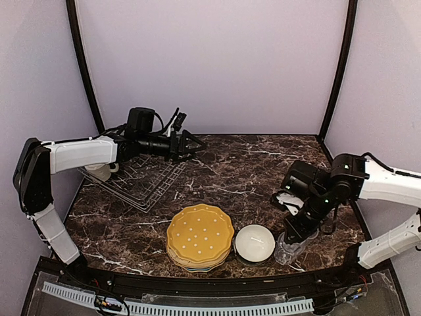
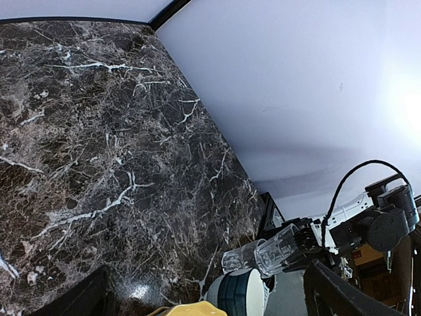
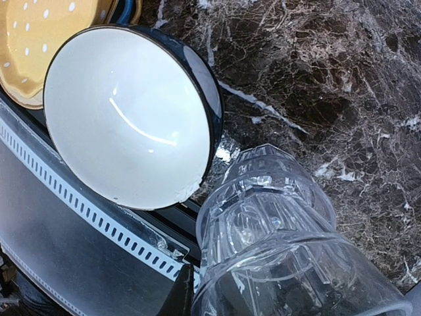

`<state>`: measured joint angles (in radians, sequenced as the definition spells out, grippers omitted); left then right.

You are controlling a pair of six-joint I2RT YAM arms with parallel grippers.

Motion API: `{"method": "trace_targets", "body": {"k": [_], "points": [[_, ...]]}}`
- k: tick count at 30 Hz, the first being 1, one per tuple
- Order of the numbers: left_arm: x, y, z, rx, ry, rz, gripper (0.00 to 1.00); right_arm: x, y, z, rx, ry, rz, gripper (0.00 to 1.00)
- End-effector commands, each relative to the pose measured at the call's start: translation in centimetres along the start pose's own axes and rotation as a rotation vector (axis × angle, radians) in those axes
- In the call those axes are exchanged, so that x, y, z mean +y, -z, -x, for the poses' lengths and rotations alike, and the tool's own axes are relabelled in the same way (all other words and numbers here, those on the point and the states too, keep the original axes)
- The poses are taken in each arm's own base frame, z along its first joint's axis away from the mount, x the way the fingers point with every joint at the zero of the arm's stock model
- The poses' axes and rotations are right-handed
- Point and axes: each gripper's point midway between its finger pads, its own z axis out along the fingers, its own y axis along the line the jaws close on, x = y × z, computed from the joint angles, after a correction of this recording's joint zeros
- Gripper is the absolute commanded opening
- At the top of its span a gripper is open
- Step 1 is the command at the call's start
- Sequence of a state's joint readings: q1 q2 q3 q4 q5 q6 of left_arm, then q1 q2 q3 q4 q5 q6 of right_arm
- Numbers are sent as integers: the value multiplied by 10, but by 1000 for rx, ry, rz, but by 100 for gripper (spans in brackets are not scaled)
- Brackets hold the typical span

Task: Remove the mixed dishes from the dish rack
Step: Place the cup on the cup.

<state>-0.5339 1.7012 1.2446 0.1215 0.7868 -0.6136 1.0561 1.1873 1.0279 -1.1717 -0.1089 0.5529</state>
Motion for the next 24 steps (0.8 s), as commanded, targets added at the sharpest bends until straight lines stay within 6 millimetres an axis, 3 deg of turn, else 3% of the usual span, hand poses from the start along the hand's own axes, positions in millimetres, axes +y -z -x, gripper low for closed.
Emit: {"method": "trace_targets", "body": {"k": [1, 10, 24], "points": [[-15, 6, 11, -21, -40, -15, 99, 4, -7, 4, -9, 20, 6, 13], [-16, 7, 11, -18, -44, -13, 99, 4, -8, 4, -11, 22, -4, 26], [-16, 14, 17, -38, -95, 47, 99, 7, 17, 17, -132, 11, 22, 37]]}}
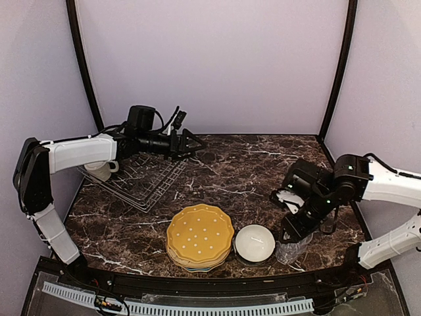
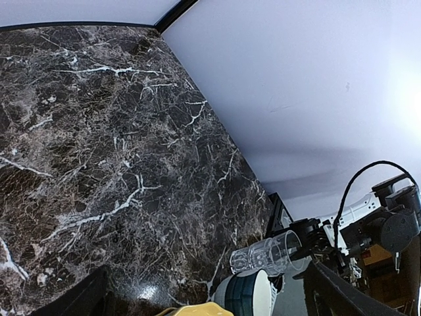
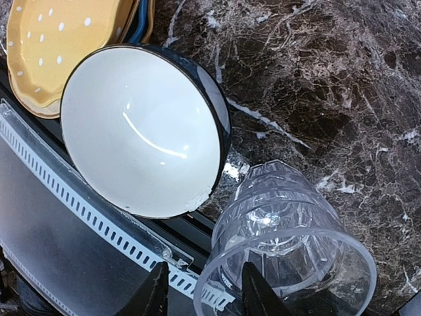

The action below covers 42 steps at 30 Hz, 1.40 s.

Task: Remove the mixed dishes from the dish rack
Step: Place the cup on the cup, then grab the cup from the dish rack.

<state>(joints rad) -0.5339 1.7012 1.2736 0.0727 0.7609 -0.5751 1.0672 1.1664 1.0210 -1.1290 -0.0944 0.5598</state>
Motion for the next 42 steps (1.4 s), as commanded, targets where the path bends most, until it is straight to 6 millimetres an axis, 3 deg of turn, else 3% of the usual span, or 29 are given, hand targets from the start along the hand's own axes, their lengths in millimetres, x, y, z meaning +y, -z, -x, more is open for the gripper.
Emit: {"method": "trace_targets", "body": {"k": [1, 8, 14, 18, 21, 25, 28, 33, 36, 37, 38, 41, 42], "points": [[-17, 16, 14, -39, -85, 30, 99, 2, 16, 13, -95, -1, 3, 38], [-8, 45, 30, -123, -168, 191, 99, -3, 35, 33, -236, -9, -24, 44], [7, 84, 51, -255, -158, 288, 99, 0, 59, 74, -446, 24, -48, 54], [27, 123, 68, -357, -146, 407, 99, 4, 81, 116, -640, 52, -77, 60], [51, 163, 81, -435, -154, 608, 99, 7, 91, 148, -741, 68, -66, 63], [76, 209, 89, -464, -183, 887, 99, 17, 84, 173, -767, 103, -14, 66], [83, 233, 93, -438, -221, 1048, 99, 22, 74, 181, -747, 121, -8, 68], [102, 250, 93, -350, -240, 1207, 99, 19, 44, 178, -680, 105, -11, 70], [131, 261, 92, -274, -183, 1337, 99, 17, 33, 174, -655, 95, -11, 72], [133, 266, 94, -261, -166, 1366, 99, 15, 32, 172, -651, 94, -13, 73], [149, 269, 91, -232, -138, 1408, 99, 15, 31, 172, -649, 94, -14, 74], [170, 287, 94, -224, -22, 1440, 99, 11, 32, 171, -650, 90, -27, 81], [182, 282, 91, -202, 13, 1425, 99, 11, 32, 171, -653, 90, -30, 82]]}}
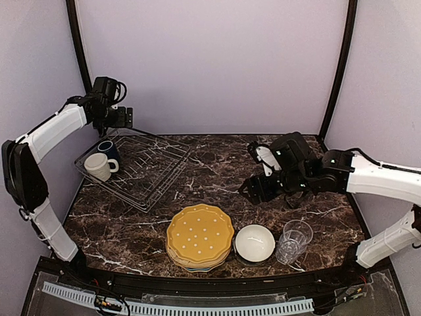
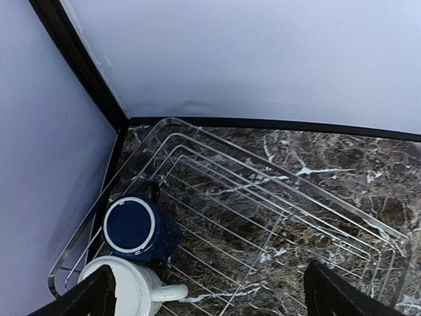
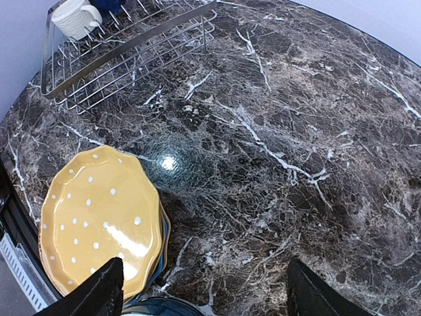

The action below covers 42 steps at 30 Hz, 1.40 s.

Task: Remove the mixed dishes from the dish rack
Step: Grab the cup from the dish rack.

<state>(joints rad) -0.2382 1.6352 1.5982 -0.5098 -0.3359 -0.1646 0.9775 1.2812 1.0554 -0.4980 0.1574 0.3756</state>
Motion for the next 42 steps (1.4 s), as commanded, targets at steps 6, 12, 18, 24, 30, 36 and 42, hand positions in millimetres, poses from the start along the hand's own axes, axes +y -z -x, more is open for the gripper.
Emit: {"method": "trace_targets", "body": {"k": [6, 12, 18, 24, 30, 36, 42], "points": [[68, -60, -44, 291, 125, 204, 99, -6, -2, 8, -33, -3, -20, 92], [88, -86, -63, 354, 139, 239, 99, -9, -8, 7, -17, 1, -27, 96], [93, -107, -81, 412, 184, 221, 99, -6, -15, 14, -7, 14, -25, 98], [112, -123, -92, 435, 203, 250, 99, -2, -24, 14, 12, 22, -12, 99], [113, -140, -96, 436, 211, 206, 99, -4, -24, 7, 20, 11, -13, 99], [109, -152, -94, 421, 206, 163, 99, -2, -26, 7, 15, 0, 2, 99], [109, -162, -98, 416, 185, 166, 99, 2, -32, 6, 26, -9, 19, 99]]}}
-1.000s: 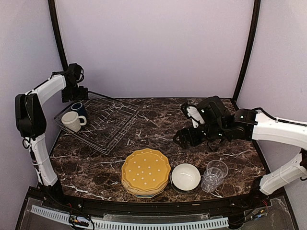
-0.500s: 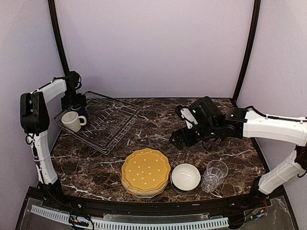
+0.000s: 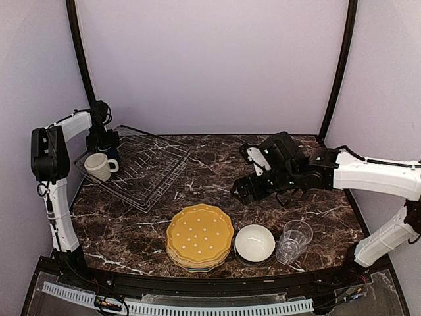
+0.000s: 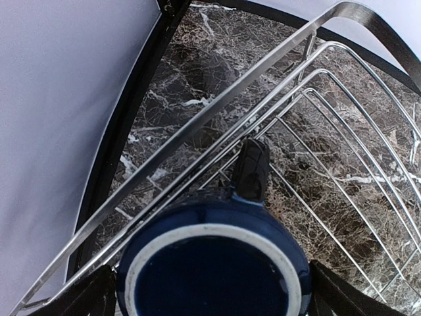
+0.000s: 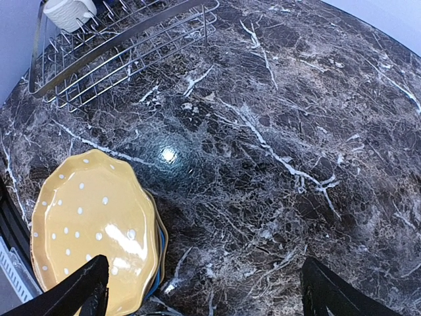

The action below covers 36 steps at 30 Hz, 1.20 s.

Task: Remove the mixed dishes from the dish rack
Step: Grab the cup from the dish rack.

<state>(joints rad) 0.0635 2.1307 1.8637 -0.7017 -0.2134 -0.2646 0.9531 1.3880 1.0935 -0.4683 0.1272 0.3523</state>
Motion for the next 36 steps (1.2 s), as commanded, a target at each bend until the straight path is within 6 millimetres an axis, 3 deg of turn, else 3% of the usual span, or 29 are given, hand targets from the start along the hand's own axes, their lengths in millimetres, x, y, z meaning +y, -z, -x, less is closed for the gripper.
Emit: {"method": "trace_targets", "body": {"k": [1, 7, 10, 19, 25, 27, 29, 32, 33, 34, 35, 36], "points": [[0, -5, 8, -20, -31, -1, 99, 3, -6, 4, -13, -21, 24, 99], [-3, -7, 8, -18, -54, -15, 93, 6, -5, 6, -14, -31, 41, 99], [-5, -3, 9, -13, -63, -31, 84, 6, -4, 6, -17, -40, 44, 99], [-13, 32, 16, -25, -44, -113, 59, 8, 0, 7, -24, -73, 57, 99], [-11, 77, 31, -138, -18, -167, 53, 9, 0, 8, -26, -83, 58, 99], [-15, 97, 36, -183, -11, -212, 52, 9, 0, 9, -25, -86, 57, 99], [-16, 130, 44, -251, -1, -265, 52, 9, -2, 11, -25, -90, 55, 99], [-29, 157, 44, -303, 1, -389, 51, 4, -4, 13, -25, -115, 18, 99], [-36, 176, 44, -328, 0, -457, 50, 1, -5, 14, -27, -127, 3, 99], [-41, 179, 43, -343, -1, -495, 48, -3, -5, 15, -35, -140, -25, 99], [-50, 197, 41, -360, -2, -575, 48, -7, -5, 18, -45, -156, -45, 99], [-54, 199, 40, -373, -2, -613, 47, -10, -5, 19, -53, -176, -66, 99]]}}
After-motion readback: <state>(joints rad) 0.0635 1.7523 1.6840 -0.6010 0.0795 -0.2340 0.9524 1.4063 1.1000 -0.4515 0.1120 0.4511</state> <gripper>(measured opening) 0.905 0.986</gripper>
